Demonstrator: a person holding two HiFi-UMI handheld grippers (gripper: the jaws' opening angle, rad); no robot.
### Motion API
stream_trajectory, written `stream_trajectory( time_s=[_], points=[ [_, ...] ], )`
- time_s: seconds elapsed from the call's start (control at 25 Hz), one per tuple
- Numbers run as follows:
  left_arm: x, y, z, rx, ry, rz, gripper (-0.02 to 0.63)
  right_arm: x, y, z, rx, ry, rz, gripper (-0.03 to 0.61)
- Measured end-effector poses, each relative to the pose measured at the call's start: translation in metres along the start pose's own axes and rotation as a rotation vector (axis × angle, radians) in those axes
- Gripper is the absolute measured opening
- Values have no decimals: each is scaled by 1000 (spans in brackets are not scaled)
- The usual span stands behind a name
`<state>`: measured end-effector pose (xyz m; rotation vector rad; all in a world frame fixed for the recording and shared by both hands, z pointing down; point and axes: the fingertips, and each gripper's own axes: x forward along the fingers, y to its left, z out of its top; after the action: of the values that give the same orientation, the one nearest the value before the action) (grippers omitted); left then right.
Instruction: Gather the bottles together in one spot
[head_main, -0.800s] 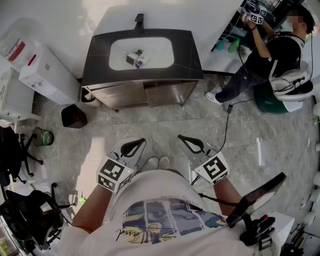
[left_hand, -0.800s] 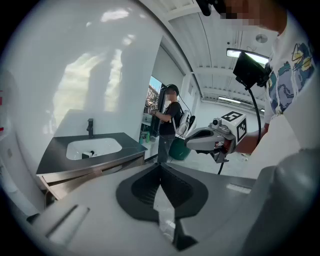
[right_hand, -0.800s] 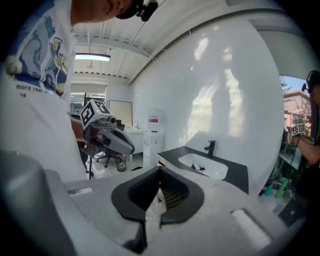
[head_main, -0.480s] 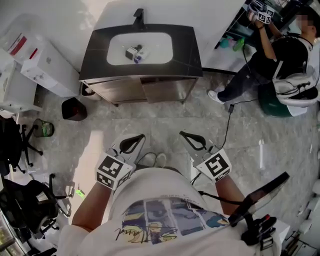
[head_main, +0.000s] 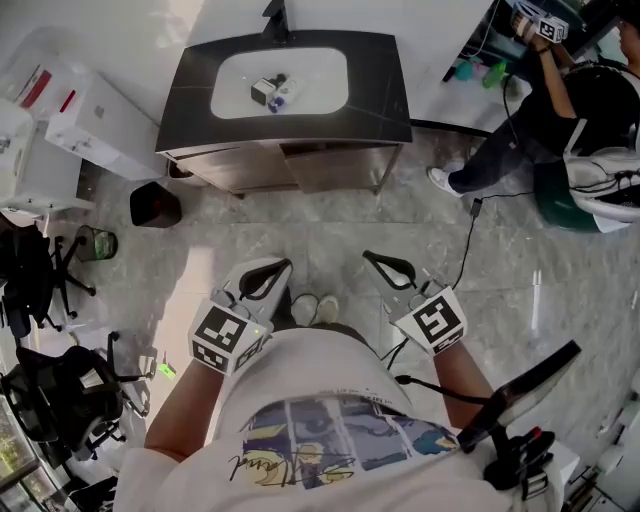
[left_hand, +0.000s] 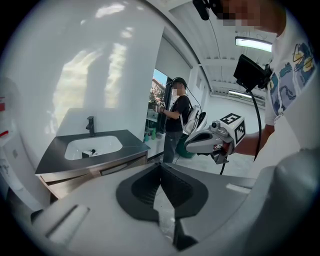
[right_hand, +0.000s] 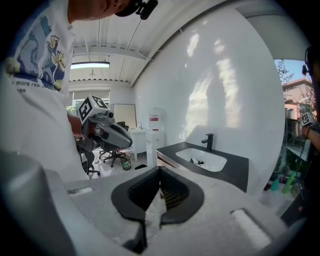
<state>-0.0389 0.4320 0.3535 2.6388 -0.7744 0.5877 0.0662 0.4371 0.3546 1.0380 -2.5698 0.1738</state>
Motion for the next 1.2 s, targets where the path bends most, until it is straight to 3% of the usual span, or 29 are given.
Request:
stream_trajectory(
  time_s=[0.28,0.76,1.0,1.2],
  points=[
    [24,48,5,-18,-2,-27,3,35,-25,5,8,24,-13,21],
    [71,193,59,-30,2,-66,35,134,-109,53,70,51,-127,21],
    [72,244,60,-47,7,-83,35,207,-142,62,44,71,-118,21],
    [76,262,70,-81,-14,-68,34,268,-177,52,65,113,-44,41]
  ],
)
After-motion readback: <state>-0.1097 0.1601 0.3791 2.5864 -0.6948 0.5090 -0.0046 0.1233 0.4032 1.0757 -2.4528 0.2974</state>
